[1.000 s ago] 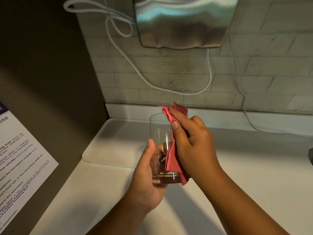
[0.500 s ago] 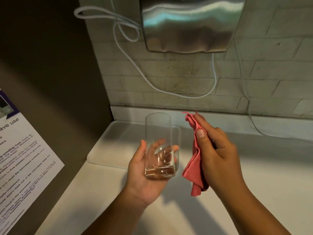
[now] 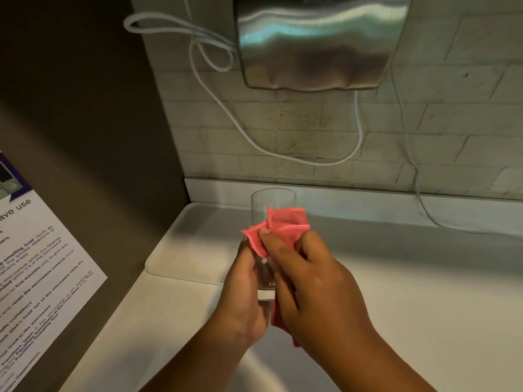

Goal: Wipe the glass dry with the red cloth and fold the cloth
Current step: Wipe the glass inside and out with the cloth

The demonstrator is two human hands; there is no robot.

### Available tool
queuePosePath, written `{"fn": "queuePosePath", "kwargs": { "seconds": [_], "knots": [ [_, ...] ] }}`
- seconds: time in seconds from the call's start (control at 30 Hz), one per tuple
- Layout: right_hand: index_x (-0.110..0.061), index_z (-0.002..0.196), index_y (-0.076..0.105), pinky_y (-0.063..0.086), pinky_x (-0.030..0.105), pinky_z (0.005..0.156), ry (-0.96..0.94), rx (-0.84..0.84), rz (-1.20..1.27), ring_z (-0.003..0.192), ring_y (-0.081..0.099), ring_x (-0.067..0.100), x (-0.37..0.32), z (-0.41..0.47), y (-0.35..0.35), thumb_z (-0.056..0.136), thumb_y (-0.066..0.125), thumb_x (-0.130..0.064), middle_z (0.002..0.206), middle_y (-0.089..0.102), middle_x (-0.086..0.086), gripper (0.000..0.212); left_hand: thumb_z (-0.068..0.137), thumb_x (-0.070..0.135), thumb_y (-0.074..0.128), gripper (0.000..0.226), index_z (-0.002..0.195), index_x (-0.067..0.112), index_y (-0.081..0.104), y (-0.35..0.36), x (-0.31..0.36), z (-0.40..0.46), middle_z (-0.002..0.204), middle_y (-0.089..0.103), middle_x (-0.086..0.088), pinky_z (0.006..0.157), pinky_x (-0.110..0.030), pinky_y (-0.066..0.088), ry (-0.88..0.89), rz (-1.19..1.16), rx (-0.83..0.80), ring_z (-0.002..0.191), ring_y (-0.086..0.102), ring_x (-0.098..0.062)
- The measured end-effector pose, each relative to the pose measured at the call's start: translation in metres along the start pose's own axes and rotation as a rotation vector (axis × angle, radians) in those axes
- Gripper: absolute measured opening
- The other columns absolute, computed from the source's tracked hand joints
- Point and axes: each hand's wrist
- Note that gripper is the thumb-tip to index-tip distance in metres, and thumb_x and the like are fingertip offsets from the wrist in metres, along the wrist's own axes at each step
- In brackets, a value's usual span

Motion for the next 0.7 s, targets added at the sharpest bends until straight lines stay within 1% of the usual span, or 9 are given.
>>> {"fn": "queuePosePath", "kwargs": {
  "seconds": [0.03, 0.1, 0.17, 0.27, 0.33, 0.4, 0.5, 0.6, 0.7],
  "knots": [
    [-0.030, 0.135, 0.058, 0.023, 0.002, 0.053, 0.031, -0.029, -0.006, 0.065, 0.040, 0.001, -0.004, 0.001, 0.000, 0.097, 0.040, -0.038, 0.096, 0.056, -0.014, 0.044, 0.073, 0.069, 0.064, 0.058, 0.103, 0.023, 0.084, 0.001, 0.001, -0.002, 0.100, 0.083, -0.008, 0.065, -0.037, 0.063, 0.005, 0.019, 0.000, 0.093, 0.080, -0.024],
    [-0.033, 0.130, 0.059, 0.027, 0.005, 0.048, 0.093, -0.051, 0.043, 0.064, 0.044, 0.000, -0.007, 0.006, 0.003, 0.100, 0.037, -0.041, 0.093, 0.051, -0.027, 0.038, 0.067, 0.074, 0.061, 0.059, 0.101, 0.031, 0.084, 0.004, 0.002, -0.006, 0.100, 0.084, -0.002, 0.058, -0.036, 0.062, 0.022, 0.055, -0.002, 0.088, 0.081, -0.017],
    [-0.034, 0.134, 0.056, 0.040, 0.010, 0.053, 0.095, -0.042, 0.032, 0.066, 0.049, 0.001, -0.005, 0.014, 0.003, 0.098, 0.033, -0.043, 0.095, 0.051, -0.023, 0.043, 0.069, 0.074, 0.058, 0.062, 0.113, 0.035, 0.077, 0.009, 0.002, -0.010, 0.109, 0.083, -0.001, 0.069, -0.044, 0.064, 0.073, 0.102, 0.030, 0.094, 0.080, -0.017],
    [-0.031, 0.143, 0.052, 0.055, 0.034, 0.057, 0.124, 0.064, 0.047, 0.074, 0.059, 0.019, 0.007, 0.031, 0.002, 0.097, 0.041, -0.034, 0.106, 0.057, 0.000, 0.047, 0.085, 0.063, 0.050, 0.060, 0.129, 0.024, 0.064, 0.019, -0.002, -0.015, 0.120, 0.077, -0.015, 0.095, -0.058, 0.059, 0.157, 0.120, 0.092, 0.110, 0.075, -0.032],
    [-0.031, 0.142, 0.052, 0.056, 0.031, 0.068, 0.192, 0.129, 0.137, 0.084, 0.060, 0.017, 0.016, 0.039, 0.004, 0.100, 0.048, -0.030, 0.110, 0.057, -0.002, 0.043, 0.083, 0.062, 0.052, 0.065, 0.130, 0.019, 0.061, 0.021, -0.001, -0.016, 0.120, 0.075, -0.021, 0.092, -0.054, 0.061, 0.179, 0.110, 0.123, 0.110, 0.074, -0.038],
    [-0.031, 0.141, 0.053, 0.050, 0.016, 0.074, 0.206, 0.162, 0.195, 0.087, 0.056, 0.007, 0.021, 0.038, 0.008, 0.101, 0.051, -0.029, 0.111, 0.057, -0.006, 0.041, 0.081, 0.063, 0.054, 0.065, 0.128, 0.019, 0.063, 0.019, 0.003, -0.012, 0.116, 0.078, -0.018, 0.074, -0.041, 0.066, 0.199, 0.091, 0.134, 0.103, 0.077, -0.034],
    [-0.035, 0.141, 0.053, 0.040, 0.004, 0.069, 0.156, 0.108, 0.206, 0.080, 0.049, -0.005, 0.014, 0.022, 0.014, 0.101, 0.051, -0.029, 0.109, 0.053, -0.015, 0.041, 0.086, 0.067, 0.052, 0.060, 0.125, 0.024, 0.068, 0.015, 0.012, -0.006, 0.113, 0.080, -0.012, 0.061, -0.030, 0.062, 0.186, 0.119, 0.147, 0.096, 0.079, -0.025],
    [-0.038, 0.142, 0.049, 0.047, 0.011, 0.062, 0.068, -0.014, 0.102, 0.074, 0.052, -0.001, 0.002, 0.007, 0.014, 0.098, 0.035, -0.044, 0.107, 0.052, -0.019, 0.047, 0.093, 0.066, 0.051, 0.050, 0.115, 0.028, 0.074, 0.013, 0.014, -0.003, 0.108, 0.082, -0.006, 0.065, -0.033, 0.062, 0.141, 0.189, 0.148, 0.098, 0.079, -0.023],
    [-0.035, 0.142, 0.049, 0.054, 0.026, 0.058, 0.044, 0.015, 0.078, 0.077, 0.059, 0.013, 0.010, 0.017, 0.014, 0.095, 0.032, -0.044, 0.111, 0.056, -0.007, 0.051, 0.085, 0.068, 0.055, 0.050, 0.116, 0.032, 0.070, 0.015, 0.005, -0.006, 0.111, 0.081, -0.002, 0.086, -0.050, 0.063, 0.166, 0.227, 0.149, 0.102, 0.078, -0.021]
  ]
}}
Point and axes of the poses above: each hand's wrist, its own z-axis towards the middle knuckle, its own y-axis out of the palm, x = y × z
